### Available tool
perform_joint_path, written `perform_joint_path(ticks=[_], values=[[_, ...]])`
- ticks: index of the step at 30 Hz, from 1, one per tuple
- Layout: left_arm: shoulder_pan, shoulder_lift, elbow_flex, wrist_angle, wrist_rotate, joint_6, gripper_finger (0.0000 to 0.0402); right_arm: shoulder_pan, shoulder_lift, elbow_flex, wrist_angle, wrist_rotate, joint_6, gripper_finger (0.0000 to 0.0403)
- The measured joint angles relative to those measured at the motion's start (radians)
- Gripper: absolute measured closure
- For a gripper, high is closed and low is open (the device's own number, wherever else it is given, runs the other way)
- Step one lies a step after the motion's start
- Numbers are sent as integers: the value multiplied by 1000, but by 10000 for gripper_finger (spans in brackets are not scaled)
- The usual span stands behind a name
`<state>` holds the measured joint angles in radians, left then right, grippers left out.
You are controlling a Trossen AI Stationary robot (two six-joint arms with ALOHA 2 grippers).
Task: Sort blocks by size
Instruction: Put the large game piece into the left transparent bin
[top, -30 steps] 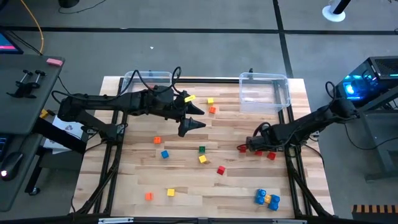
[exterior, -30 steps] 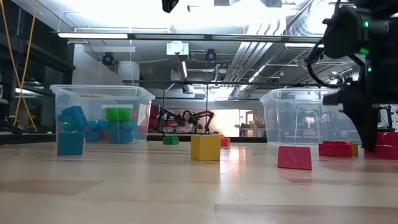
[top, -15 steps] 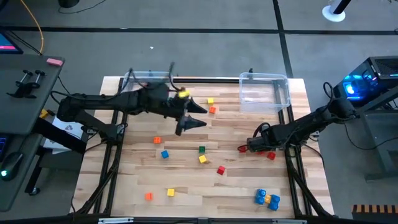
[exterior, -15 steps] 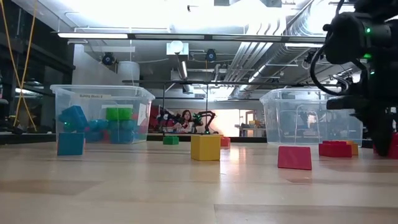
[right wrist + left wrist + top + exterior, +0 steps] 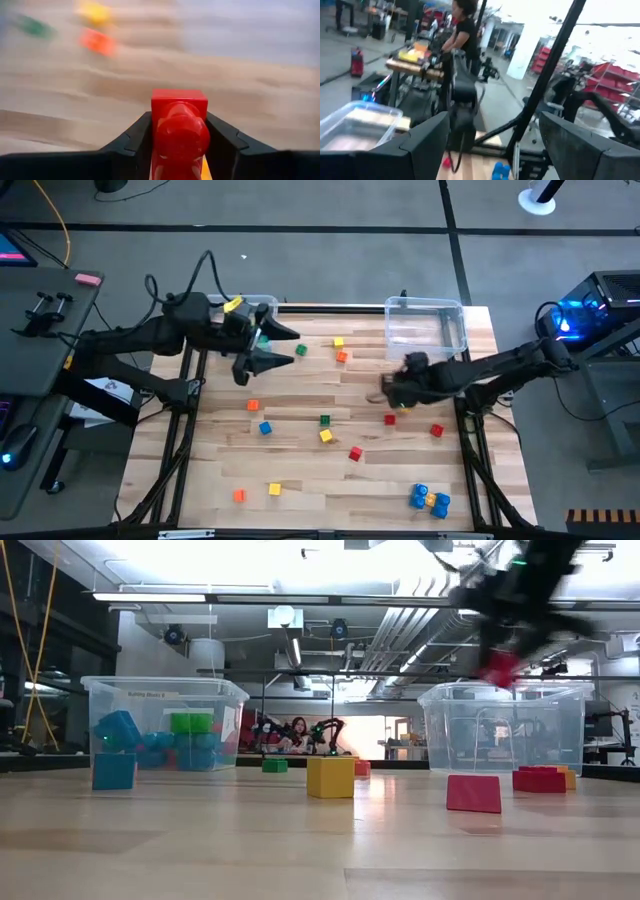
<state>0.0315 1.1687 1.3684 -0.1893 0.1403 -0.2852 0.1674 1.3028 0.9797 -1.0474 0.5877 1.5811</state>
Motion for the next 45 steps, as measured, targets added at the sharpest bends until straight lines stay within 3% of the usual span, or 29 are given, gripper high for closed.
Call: perform_joint_path(ticks=[3,8,11,14,19,26,32,34,40,45], values=[[0,-2,-13,-12,-5,-20,106,-91,38,-4,350,-19,-269,273],[-8,14,-14,-25,-5,-44,106,-211,234,22,904,-171,-595,273],[-21,21,-14,-22,-5,-46,106,-261,386,113,1121,-294,-703,273],[-34,22,-14,-16,-5,-46,106,-301,533,263,1222,-400,-781,273],[-39,23,-14,-7,-5,-52,106,-357,747,575,1224,-501,-897,273],[-39,23,-14,11,-7,-56,106,-417,1002,955,1184,-609,-909,273],[-39,23,-14,11,-16,-71,106,-433,1181,1218,1164,-597,-881,272],[-39,23,-14,12,-17,-71,106,-433,1219,1287,1117,-587,-853,245],[-39,23,-14,13,-17,-57,106,-453,1212,1370,949,-599,-949,100],[-39,23,-14,10,-15,-45,106,-491,1122,1358,716,-622,-1076,58]])
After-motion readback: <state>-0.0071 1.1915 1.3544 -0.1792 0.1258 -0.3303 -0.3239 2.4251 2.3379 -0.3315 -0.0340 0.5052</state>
